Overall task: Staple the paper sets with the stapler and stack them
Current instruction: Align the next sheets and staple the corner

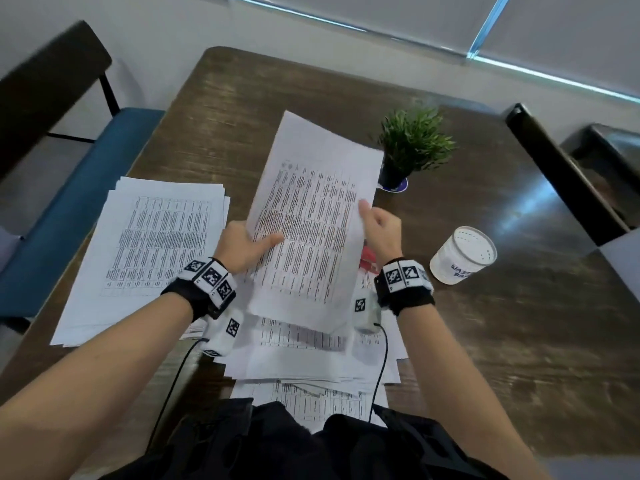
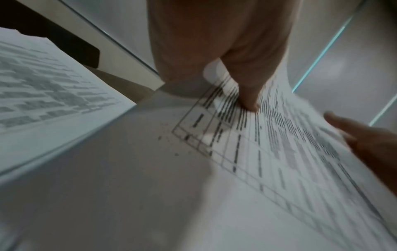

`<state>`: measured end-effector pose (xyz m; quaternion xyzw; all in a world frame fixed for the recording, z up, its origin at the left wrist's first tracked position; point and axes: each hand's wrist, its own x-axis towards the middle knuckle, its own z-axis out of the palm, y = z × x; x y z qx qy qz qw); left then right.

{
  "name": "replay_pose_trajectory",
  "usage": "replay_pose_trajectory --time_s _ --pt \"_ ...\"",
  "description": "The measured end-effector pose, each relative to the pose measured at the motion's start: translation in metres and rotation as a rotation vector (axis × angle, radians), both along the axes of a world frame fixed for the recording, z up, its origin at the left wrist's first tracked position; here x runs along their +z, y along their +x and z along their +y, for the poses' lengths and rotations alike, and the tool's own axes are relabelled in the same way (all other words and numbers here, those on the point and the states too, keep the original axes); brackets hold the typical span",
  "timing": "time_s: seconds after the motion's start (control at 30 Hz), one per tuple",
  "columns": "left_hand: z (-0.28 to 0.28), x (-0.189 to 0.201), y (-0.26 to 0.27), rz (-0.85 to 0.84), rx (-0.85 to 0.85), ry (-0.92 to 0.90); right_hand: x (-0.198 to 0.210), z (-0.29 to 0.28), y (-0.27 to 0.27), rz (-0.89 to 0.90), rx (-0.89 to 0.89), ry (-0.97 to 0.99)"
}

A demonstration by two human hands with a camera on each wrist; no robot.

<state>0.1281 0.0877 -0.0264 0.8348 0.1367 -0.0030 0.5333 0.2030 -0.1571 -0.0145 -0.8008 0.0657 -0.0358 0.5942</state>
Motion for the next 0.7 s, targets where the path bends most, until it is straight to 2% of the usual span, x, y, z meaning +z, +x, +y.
replay_pose_trajectory --time_s 0.07,0.1,0.17,0.2,0.27,0.43,0.53,0.6,0.7 --pt "0.016 -0.006 -0.002 0.092 -0.082 0.049 -0.003 -0.012 0.020 0.046 -0.032 -0.171" --pt "0.021 -0.009 -0.004 0.149 -0.120 0.072 -0.009 -0.018 0.027 0.085 -0.012 -0.373" --pt "0.027 -0.018 -0.009 0.263 -0.159 0.098 -0.025 -0.024 0.034 0.215 0.142 -0.805" --pt "0.029 -0.022 -0.013 0.316 -0.165 0.102 -0.031 -0.024 0.033 0.266 0.229 -0.953" --pt "0.031 -0.028 -0.018 0.373 -0.188 0.091 -0.042 -0.019 0.030 0.313 0.344 -1.099" --pt "0.037 -0.037 -0.021 0.429 -0.202 0.035 -0.044 -0.010 0.024 0.294 0.487 -1.159" --pt "0.037 -0.037 -0.021 0.451 -0.204 0.016 -0.048 -0.016 0.023 0.327 0.472 -1.202" --pt "0.035 -0.033 -0.021 0.458 -0.218 0.037 -0.045 -0.021 0.022 0.337 0.328 -1.069" --pt "0.029 -0.027 -0.021 0.447 -0.240 0.064 -0.021 -0.025 0.023 0.248 -0.038 -0.738"
